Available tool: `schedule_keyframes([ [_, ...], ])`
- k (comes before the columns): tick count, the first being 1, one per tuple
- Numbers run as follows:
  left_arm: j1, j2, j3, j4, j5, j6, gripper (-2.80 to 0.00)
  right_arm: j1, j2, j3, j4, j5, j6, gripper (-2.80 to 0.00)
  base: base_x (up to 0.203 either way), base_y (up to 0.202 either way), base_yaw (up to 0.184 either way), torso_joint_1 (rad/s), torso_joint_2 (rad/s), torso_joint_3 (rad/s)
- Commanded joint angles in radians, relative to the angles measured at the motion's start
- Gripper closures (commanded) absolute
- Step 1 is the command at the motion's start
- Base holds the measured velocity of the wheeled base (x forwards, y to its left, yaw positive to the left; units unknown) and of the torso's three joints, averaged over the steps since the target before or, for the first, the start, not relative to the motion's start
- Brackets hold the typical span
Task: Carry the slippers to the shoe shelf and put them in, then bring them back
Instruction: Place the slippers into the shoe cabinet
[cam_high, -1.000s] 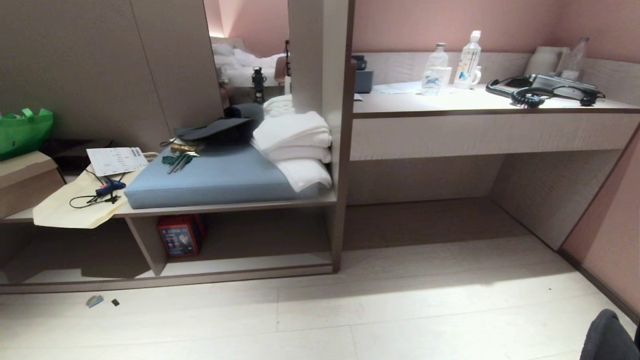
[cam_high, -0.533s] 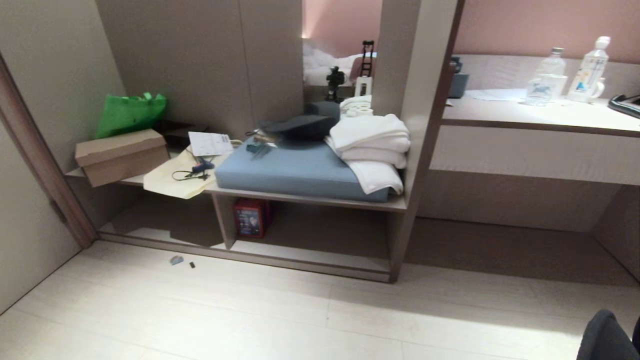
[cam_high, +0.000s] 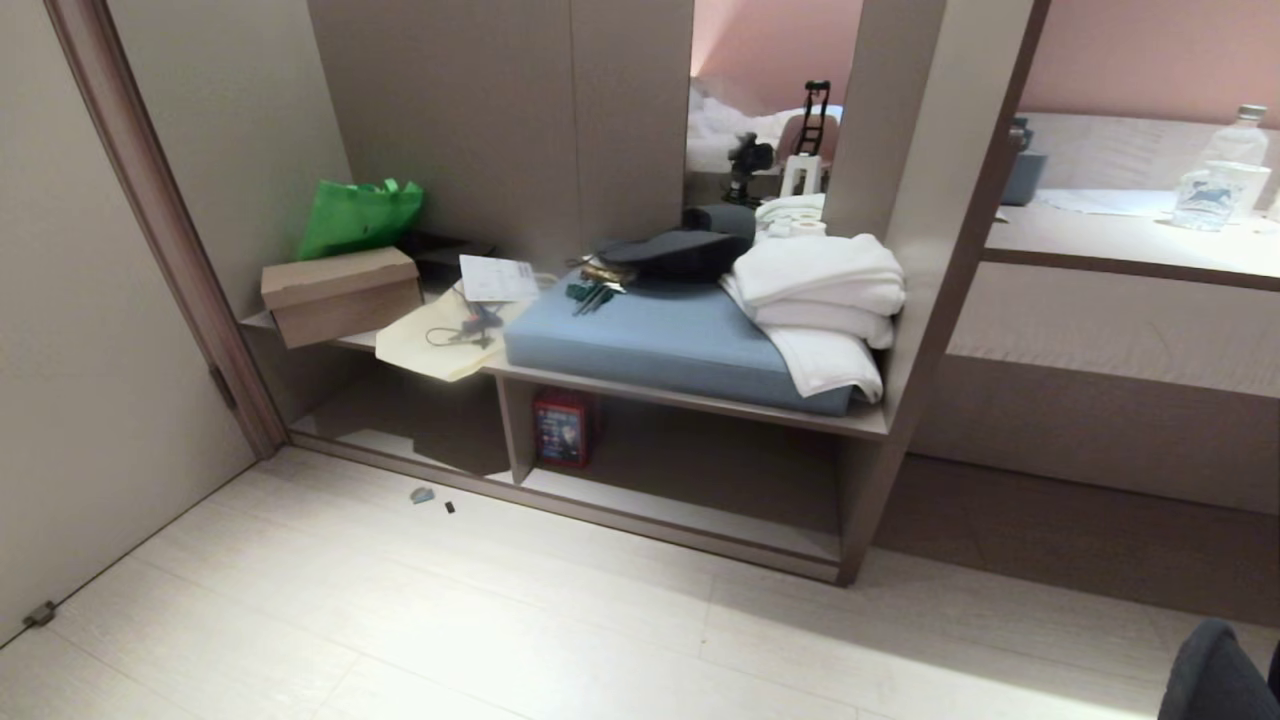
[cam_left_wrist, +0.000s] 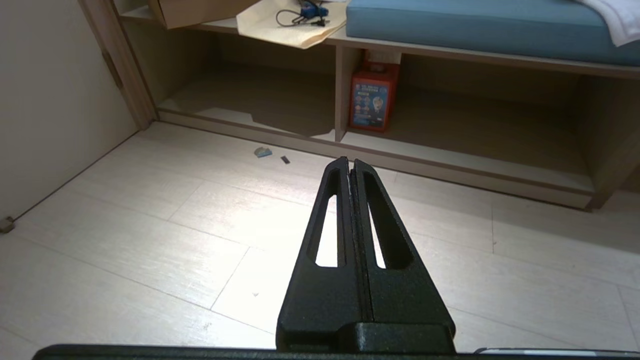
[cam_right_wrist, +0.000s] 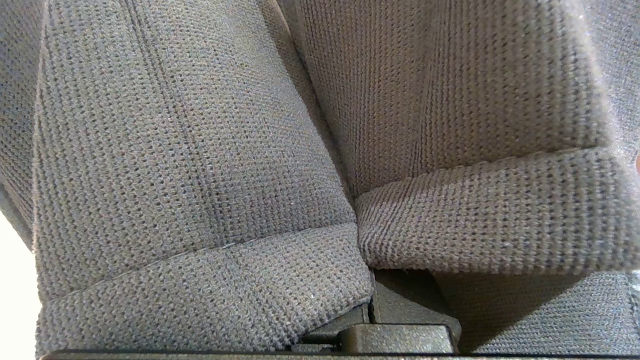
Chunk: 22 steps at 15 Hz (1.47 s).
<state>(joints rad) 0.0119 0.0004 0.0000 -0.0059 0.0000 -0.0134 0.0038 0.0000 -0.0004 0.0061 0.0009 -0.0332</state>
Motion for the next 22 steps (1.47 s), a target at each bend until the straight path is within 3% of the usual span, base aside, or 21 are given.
schedule_keyframes([
  [1, 0.000, 0.000, 0.000, 0.001, 0.000, 0.000, 0.00, 0.001, 0.002, 0.000, 0.000, 0.001, -0.001, 0.00, 0.000, 0.000, 0.000, 0.000, 0.00, 0.000],
  [22, 0.000, 0.001, 0.000, 0.000, 0.000, -0.001, 0.00, 0.001, 0.002, 0.000, 0.000, 0.001, 0.001, 0.00, 0.000, 0.000, 0.000, 0.000, 0.00, 0.000],
])
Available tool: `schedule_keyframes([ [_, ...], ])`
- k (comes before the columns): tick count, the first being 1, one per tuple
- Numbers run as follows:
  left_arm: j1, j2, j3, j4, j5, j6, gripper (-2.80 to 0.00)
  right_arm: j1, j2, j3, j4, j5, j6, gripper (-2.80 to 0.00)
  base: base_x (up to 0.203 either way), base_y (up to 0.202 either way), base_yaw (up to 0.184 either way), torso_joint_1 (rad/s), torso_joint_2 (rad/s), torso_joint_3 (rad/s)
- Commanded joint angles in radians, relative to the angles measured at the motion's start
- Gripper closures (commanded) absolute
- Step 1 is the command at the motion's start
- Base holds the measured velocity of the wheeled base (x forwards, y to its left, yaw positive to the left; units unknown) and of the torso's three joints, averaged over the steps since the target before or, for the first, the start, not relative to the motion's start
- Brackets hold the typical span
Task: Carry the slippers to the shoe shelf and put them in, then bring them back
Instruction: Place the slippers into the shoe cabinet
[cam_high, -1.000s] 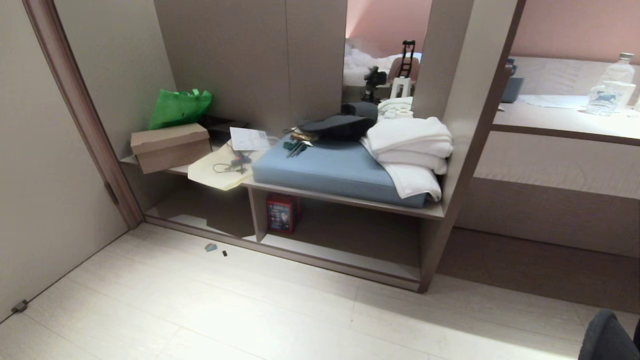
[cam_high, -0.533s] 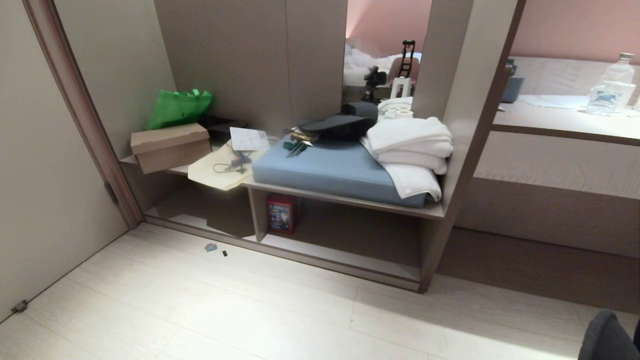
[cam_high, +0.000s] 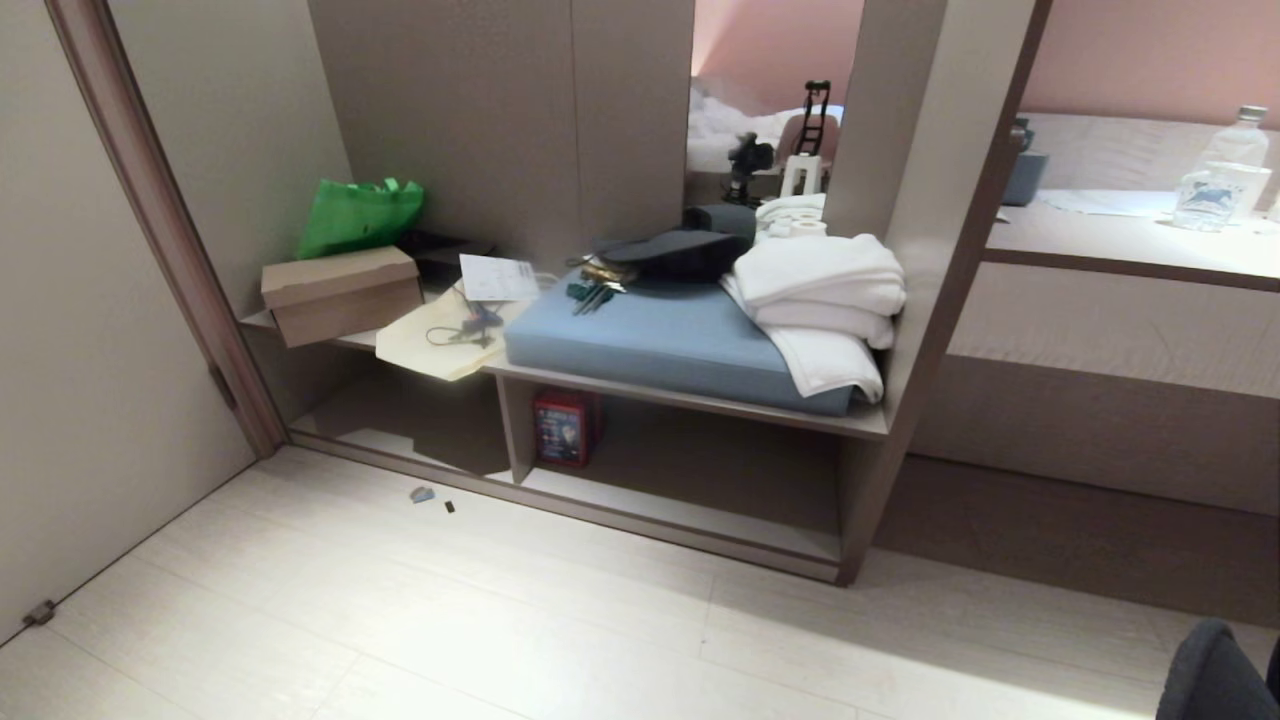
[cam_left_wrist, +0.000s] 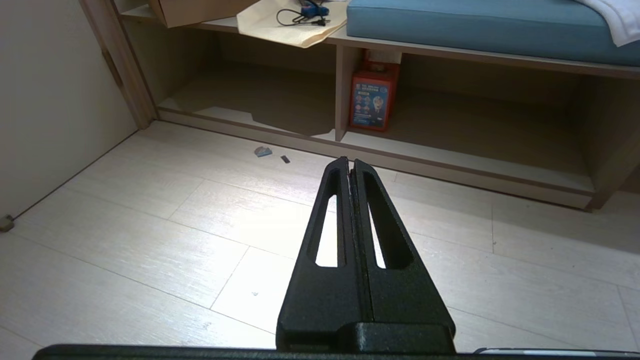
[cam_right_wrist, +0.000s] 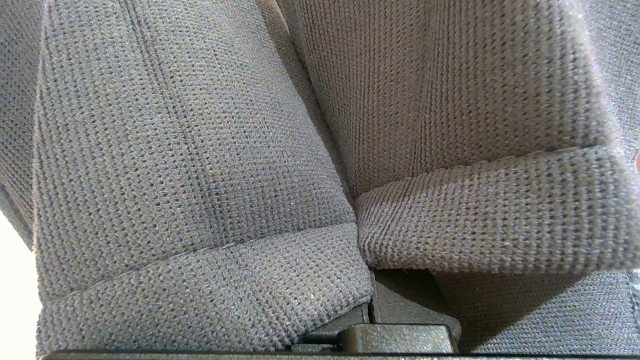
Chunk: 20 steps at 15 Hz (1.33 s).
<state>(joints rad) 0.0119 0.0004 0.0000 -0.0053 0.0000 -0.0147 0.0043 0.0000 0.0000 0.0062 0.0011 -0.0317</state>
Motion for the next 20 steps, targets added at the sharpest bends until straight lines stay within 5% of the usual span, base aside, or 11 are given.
schedule_keyframes([
  [1, 0.000, 0.001, 0.000, -0.001, 0.000, -0.001, 0.00, 0.000, 0.002, -0.001, 0.000, 0.000, -0.001, 0.00, 0.000, 0.000, 0.000, 0.000, 0.00, 0.000],
  [6, 0.000, 0.000, 0.000, 0.004, 0.002, 0.007, 0.00, 0.000, 0.002, -0.002, 0.000, 0.000, 0.001, 0.00, 0.000, 0.000, 0.000, 0.000, 0.00, 0.000],
  [20, 0.000, 0.001, 0.000, 0.002, 0.002, 0.004, 0.00, 0.000, 0.002, -0.001, 0.000, 0.000, 0.008, 0.00, 0.158, 0.000, 0.000, 0.002, 0.00, 0.001],
])
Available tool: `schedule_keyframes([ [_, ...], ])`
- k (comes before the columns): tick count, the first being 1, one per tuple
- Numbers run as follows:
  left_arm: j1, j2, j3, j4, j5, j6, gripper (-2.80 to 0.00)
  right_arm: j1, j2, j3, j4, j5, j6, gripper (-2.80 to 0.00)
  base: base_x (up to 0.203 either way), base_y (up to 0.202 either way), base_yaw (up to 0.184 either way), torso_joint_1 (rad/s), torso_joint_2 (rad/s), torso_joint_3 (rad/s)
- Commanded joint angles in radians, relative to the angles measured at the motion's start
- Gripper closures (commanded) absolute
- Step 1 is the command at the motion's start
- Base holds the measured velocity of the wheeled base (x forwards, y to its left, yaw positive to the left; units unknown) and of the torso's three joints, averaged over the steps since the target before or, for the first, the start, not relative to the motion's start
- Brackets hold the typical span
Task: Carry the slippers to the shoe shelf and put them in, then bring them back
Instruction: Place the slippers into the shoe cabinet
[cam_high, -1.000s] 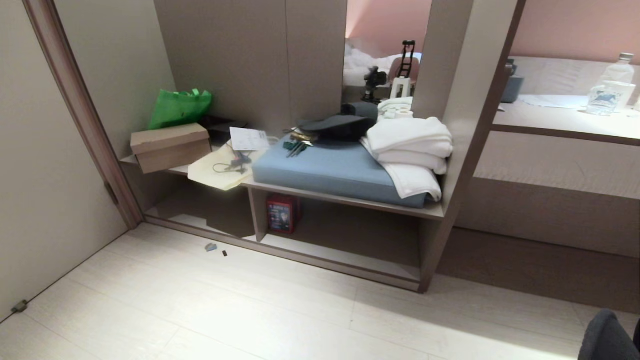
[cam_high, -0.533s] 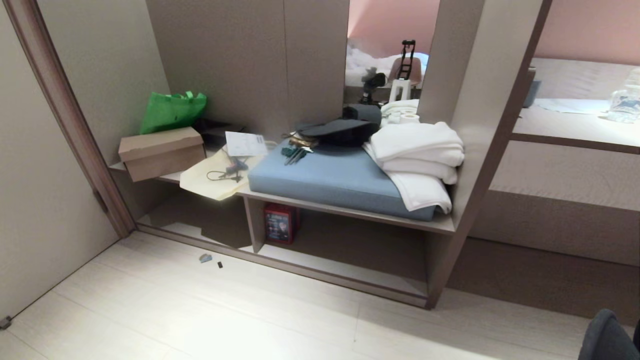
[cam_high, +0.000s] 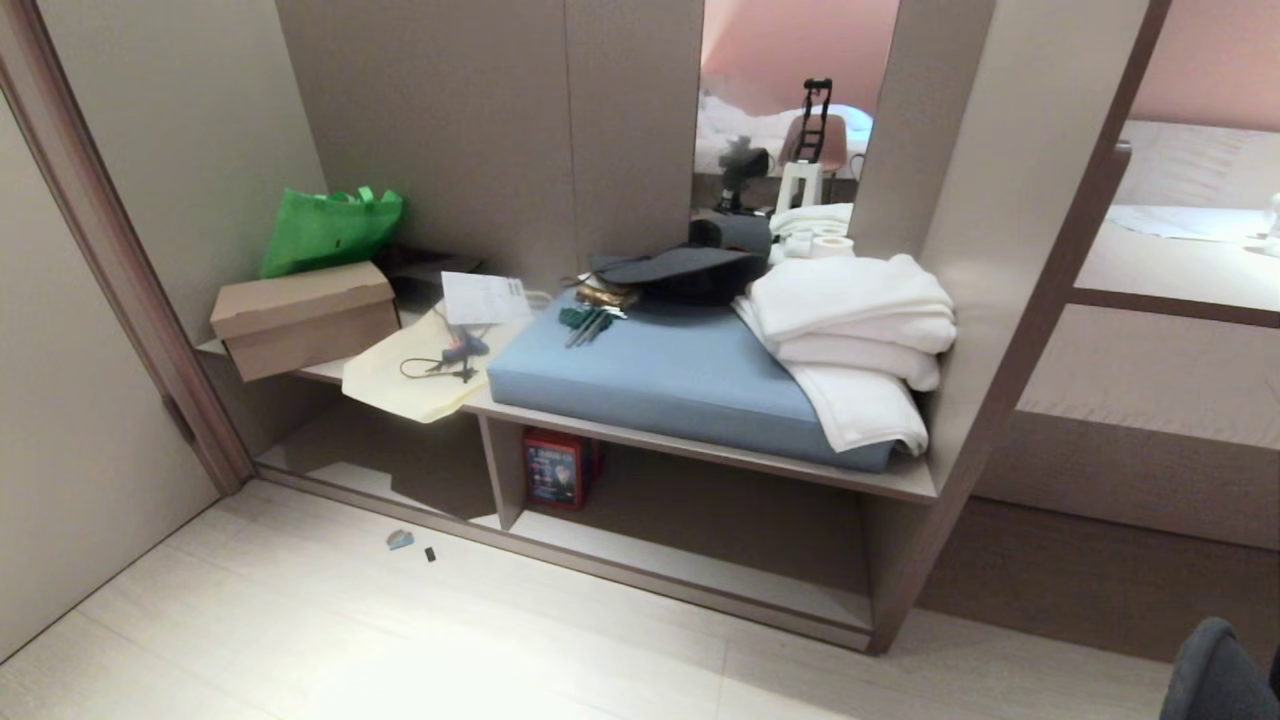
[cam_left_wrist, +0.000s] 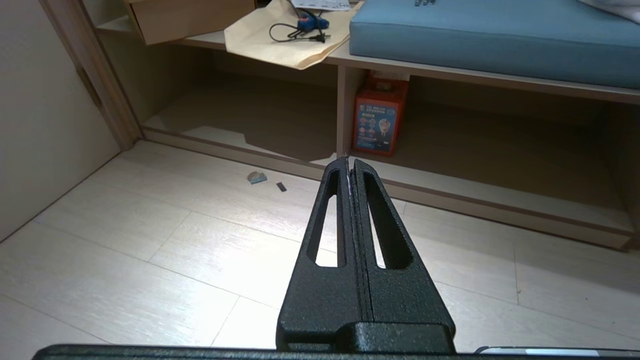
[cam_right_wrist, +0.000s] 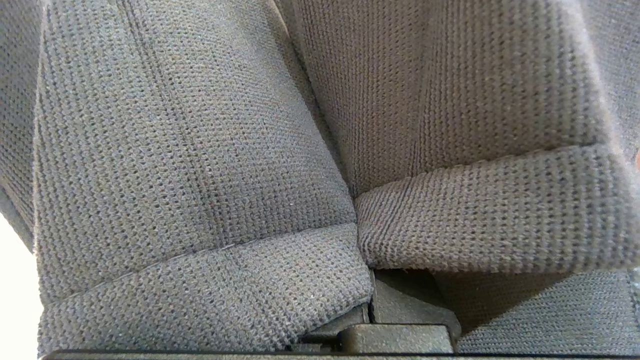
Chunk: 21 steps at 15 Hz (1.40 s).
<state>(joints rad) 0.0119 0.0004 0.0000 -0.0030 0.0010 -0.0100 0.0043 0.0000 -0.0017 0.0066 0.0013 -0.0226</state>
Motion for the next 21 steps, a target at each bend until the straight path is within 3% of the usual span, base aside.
schedule_keyframes([
  [1, 0.000, 0.001, 0.000, -0.002, 0.000, -0.004, 0.00, 0.000, 0.002, 0.001, 0.000, 0.000, 0.000, 0.00, 0.000, 0.000, 0.000, 0.000, 0.00, -0.095],
  [21, 0.000, 0.001, 0.000, -0.002, 0.000, -0.008, 0.00, 0.000, 0.002, 0.000, 0.001, -0.001, -0.007, 0.00, 0.000, 0.000, 0.000, 0.002, 0.00, -0.194],
])
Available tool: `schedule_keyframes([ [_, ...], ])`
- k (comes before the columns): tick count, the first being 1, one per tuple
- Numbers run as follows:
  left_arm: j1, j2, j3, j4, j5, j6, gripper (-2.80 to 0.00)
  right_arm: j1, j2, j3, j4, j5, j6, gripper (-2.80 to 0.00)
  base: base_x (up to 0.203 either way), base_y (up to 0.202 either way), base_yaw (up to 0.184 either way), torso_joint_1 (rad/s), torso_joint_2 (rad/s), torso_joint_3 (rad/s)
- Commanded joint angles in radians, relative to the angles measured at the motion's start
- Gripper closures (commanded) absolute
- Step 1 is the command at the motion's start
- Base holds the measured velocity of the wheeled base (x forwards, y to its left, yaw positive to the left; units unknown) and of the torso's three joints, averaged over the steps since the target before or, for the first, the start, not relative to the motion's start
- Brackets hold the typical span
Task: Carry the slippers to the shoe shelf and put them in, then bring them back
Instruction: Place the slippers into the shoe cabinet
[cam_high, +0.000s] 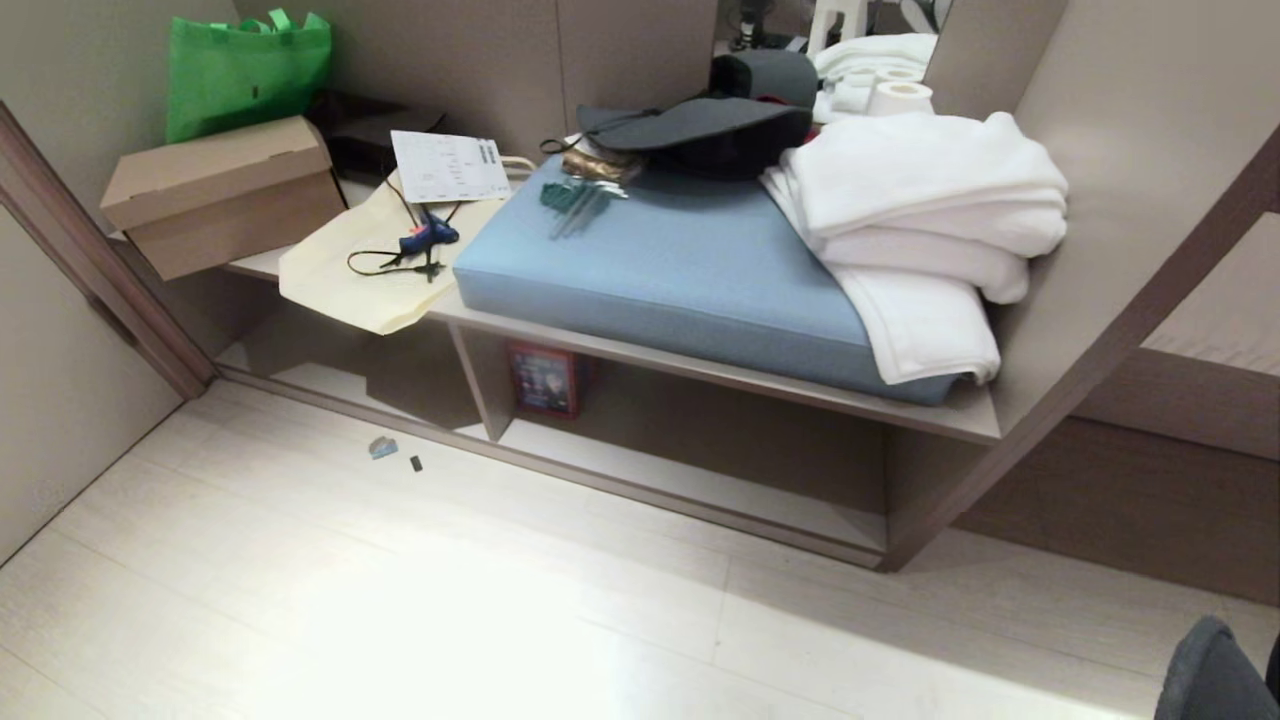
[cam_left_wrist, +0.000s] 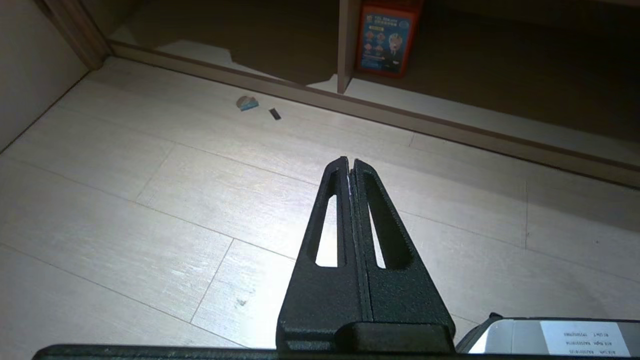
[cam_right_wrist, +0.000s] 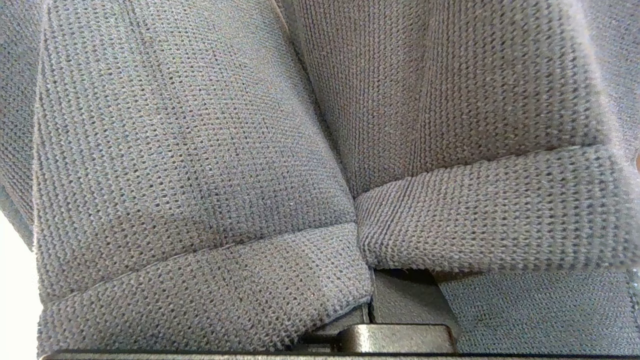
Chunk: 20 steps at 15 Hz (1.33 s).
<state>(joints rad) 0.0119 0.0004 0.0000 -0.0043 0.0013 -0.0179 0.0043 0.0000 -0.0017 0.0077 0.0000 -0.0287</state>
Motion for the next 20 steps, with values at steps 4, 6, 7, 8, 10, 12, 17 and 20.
schedule_keyframes([
  [4, 0.000, 0.001, 0.000, 0.000, 0.000, -0.001, 0.00, 0.000, 0.002, 0.000, 0.000, 0.000, 0.000, 0.00, 0.000, 0.000, 0.000, -0.002, 0.00, -0.201],
  [6, 0.000, 0.001, 0.000, 0.000, 0.000, -0.001, 0.00, 0.002, 0.002, 0.000, 0.000, 0.000, 0.000, 0.00, 0.000, 0.000, 0.000, 0.004, 0.00, -0.194],
  [7, 0.000, 0.001, 0.000, 0.000, 0.000, -0.001, 0.00, 0.002, 0.002, 0.000, 0.000, 0.000, 0.000, 0.00, 0.000, 0.000, 0.000, 0.007, 0.00, -0.207],
  [8, 0.000, 0.001, 0.000, 0.000, 0.000, -0.001, 0.00, 0.002, 0.002, 0.000, 0.000, 0.000, 0.000, 0.00, 0.000, 0.000, 0.000, -0.002, 0.01, -0.194],
  [10, 0.000, 0.001, 0.000, 0.000, 0.000, -0.002, 0.00, 0.002, 0.002, 0.000, 0.000, 0.000, 0.000, 0.00, 0.000, 0.000, 0.000, 0.002, 0.01, -0.195],
  [12, 0.000, 0.001, 0.000, 0.000, 0.000, -0.001, 0.00, 0.002, 0.002, 0.000, 0.000, 0.000, 0.000, 0.00, 0.000, 0.000, 0.000, 0.000, 0.00, -0.195],
  [17, 0.000, 0.001, 0.000, 0.000, 0.000, -0.002, 0.00, 0.002, 0.002, 0.000, 0.000, 0.000, 0.000, 0.00, 0.000, 0.000, 0.000, 0.001, 0.00, -0.199],
  [20, 0.000, 0.001, 0.000, 0.000, 0.000, -0.002, 0.00, 0.003, 0.002, 0.000, 0.000, 0.000, 0.000, 0.00, 0.000, 0.000, 0.000, 0.002, 0.00, -0.199],
])
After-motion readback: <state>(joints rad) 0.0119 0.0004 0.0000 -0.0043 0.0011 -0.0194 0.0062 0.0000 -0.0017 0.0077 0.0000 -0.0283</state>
